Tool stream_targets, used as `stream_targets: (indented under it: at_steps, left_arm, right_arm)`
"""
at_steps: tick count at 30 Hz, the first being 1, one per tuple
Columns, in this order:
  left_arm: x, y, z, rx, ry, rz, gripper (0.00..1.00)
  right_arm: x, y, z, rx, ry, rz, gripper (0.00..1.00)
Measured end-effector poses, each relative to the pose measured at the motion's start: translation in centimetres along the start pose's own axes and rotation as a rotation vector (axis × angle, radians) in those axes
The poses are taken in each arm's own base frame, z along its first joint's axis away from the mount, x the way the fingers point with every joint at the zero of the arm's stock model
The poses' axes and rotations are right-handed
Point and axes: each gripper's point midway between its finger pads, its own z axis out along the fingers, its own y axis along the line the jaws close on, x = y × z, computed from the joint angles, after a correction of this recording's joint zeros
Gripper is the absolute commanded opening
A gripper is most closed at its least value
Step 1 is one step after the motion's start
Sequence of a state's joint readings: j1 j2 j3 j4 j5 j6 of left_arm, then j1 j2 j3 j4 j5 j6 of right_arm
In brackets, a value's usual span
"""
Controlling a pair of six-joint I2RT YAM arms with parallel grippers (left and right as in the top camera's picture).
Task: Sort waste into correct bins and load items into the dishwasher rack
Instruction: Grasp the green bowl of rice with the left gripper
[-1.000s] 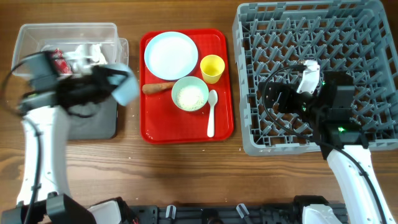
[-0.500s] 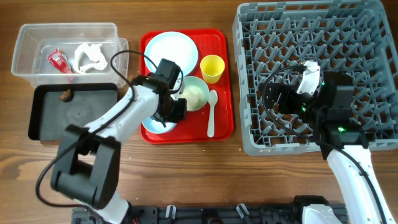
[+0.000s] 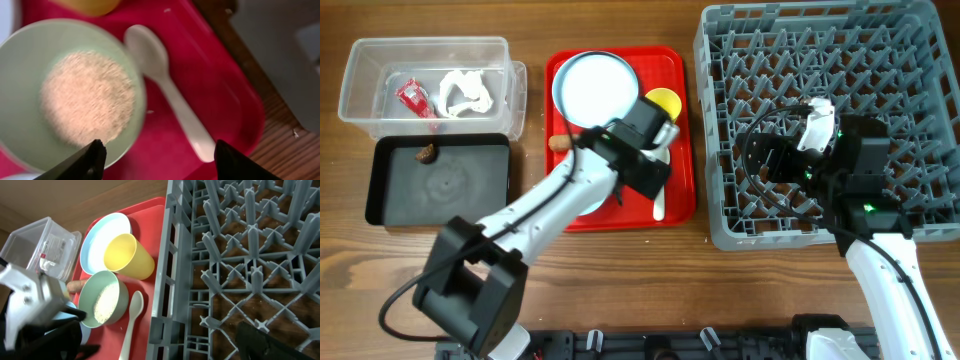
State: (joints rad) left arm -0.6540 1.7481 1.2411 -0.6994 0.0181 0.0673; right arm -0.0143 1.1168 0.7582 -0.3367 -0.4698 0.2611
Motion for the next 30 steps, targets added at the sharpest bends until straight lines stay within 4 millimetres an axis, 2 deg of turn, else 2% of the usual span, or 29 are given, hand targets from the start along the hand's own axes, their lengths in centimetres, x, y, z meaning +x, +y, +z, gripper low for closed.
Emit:
stream_targets:
  at_steps: [3,7,8,10,15,22,25,28,30]
  left_arm:
    - [-0.5,-1.1,2.0,-0.004,-0.003,0.104,0.61]
    - [0.3,0.5,5.7,-0.05,0.05,0.123,0.59]
    - [0.3,1.0,6.0,-0.058,0.051,0.117,0.56]
    - [0.1,1.7,6.1,-0.072,0.044,0.108,0.48]
    - [0.1,2.1,6.1,-0.08,0.041,0.107,0.38]
    - [0.2,2.0,6.1,-0.08,0.044,0.095,0.27]
    - [0.1,1.9,6.1,-0.08,0.043,0.086,0.19]
    - [0.1,1.8,6.1,-0.079,0.042,0.073,0.04]
    - [0.1,1.7,6.1,-0.079,0.041,0.067,0.04]
  right_arm:
    - [0.0,0.0,0.0,0.0,0.001,0.0,1.0]
    - [0.0,0.0,0.0,0.0,0.0,0.0,1.0]
    - [0.0,0.0,0.0,0.0,0.0,0.0,1.0]
    - [0.0,0.0,0.0,0.0,0.001,0.0,1.0]
    - [0.0,-0.1,0.0,0.008,-0.001,0.0,1.0]
    - [0.0,-0.2,0.0,0.011,-0.002,0.0,1.0]
    - [0.0,-0.2,0.0,0.011,-0.002,0.0,1.0]
    - [0.0,-0.2,0.0,0.011,-0.002,0.0,1.0]
    - [0.0,-0.2,0.0,0.011,-0.003,0.0,0.99]
